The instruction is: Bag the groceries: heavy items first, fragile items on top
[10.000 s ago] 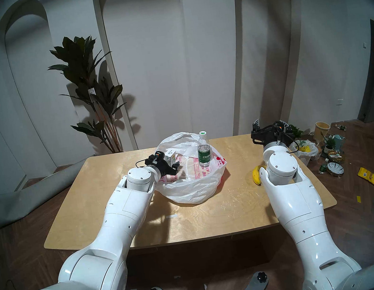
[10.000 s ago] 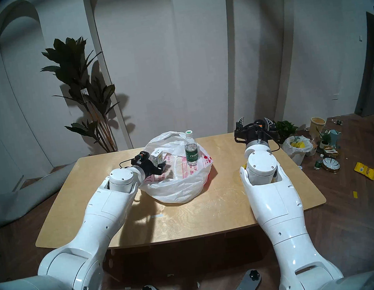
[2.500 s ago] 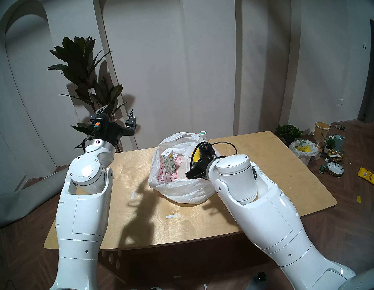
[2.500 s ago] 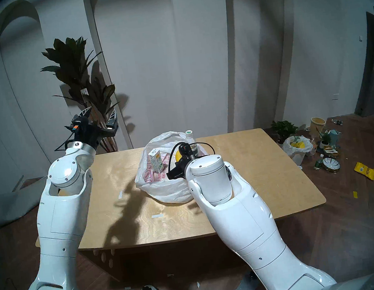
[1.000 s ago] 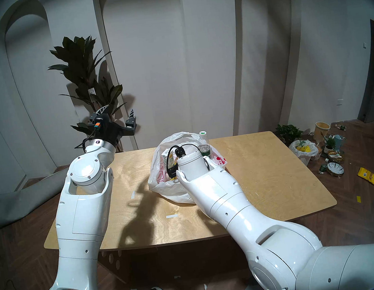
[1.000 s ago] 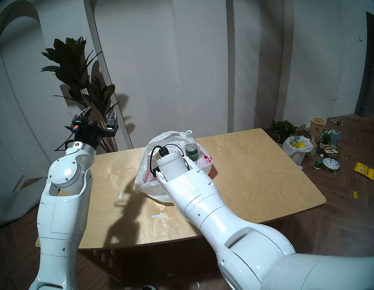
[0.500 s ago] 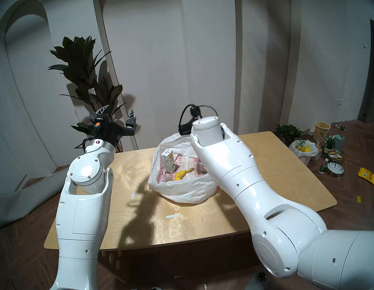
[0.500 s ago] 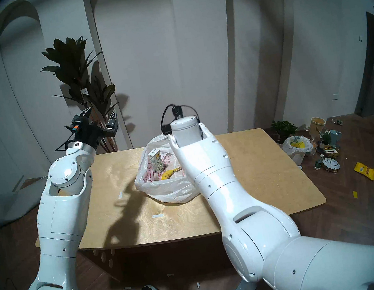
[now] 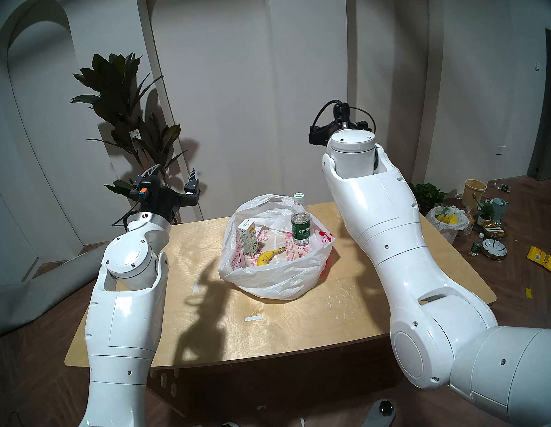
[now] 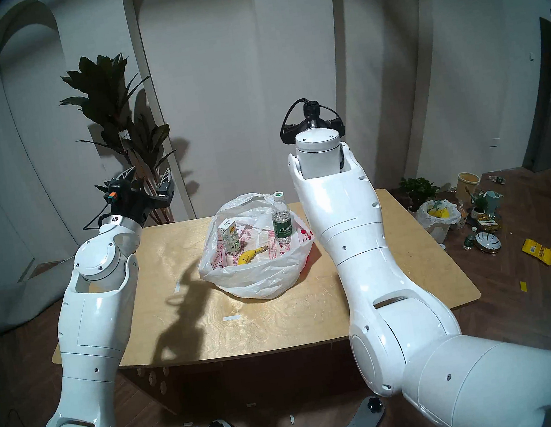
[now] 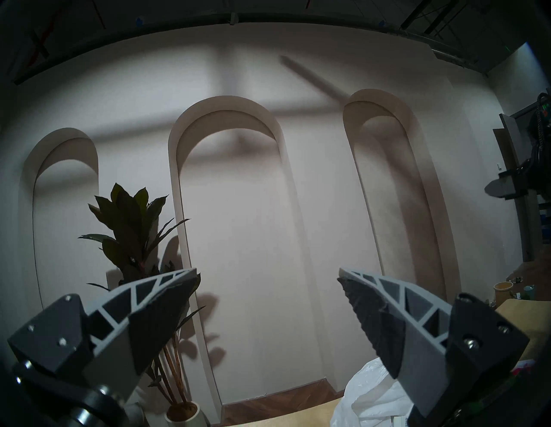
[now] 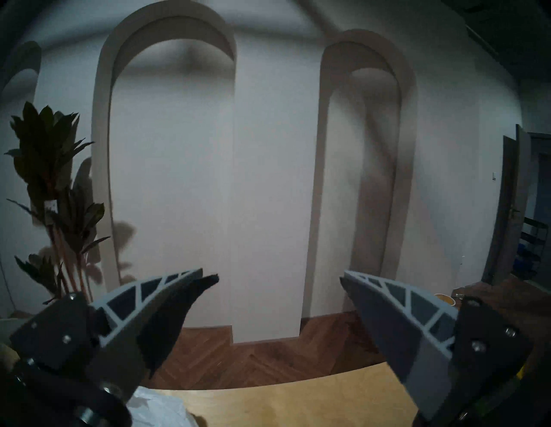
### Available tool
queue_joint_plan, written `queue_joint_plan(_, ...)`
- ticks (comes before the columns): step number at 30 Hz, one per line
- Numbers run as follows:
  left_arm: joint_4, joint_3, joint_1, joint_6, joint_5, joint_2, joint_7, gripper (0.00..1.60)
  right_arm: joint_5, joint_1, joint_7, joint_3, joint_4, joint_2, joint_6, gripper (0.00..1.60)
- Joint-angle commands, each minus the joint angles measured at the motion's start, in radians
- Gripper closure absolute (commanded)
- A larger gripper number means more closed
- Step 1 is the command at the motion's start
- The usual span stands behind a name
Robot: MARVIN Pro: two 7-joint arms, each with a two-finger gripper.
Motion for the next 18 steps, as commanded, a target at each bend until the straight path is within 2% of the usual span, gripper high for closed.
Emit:
queue_joint_plan(1, -0.019, -0.007, -0.01, -0.006, -0.009, -0.006, 0.005, 0.0, 0.013, -0.097, 0.001, -0.002, -0.123, -0.017, -0.002, 0.0)
queue_joint_plan(11, -0.035, 0.006, -0.02, -0.01, -0.024, -0.025, 0.011, 0.0, 0.032, -0.229, 0.002, -0.011, -0.233, -0.022, 0.017, 0.0)
queue_joint_plan(18, -0.032, 0.03, -0.003, -0.008, -0.035, -0.042, 0.016, 0.0, 0.046, -0.345, 0.002, -0.015, -0.344, -0.008, 0.037, 0.0)
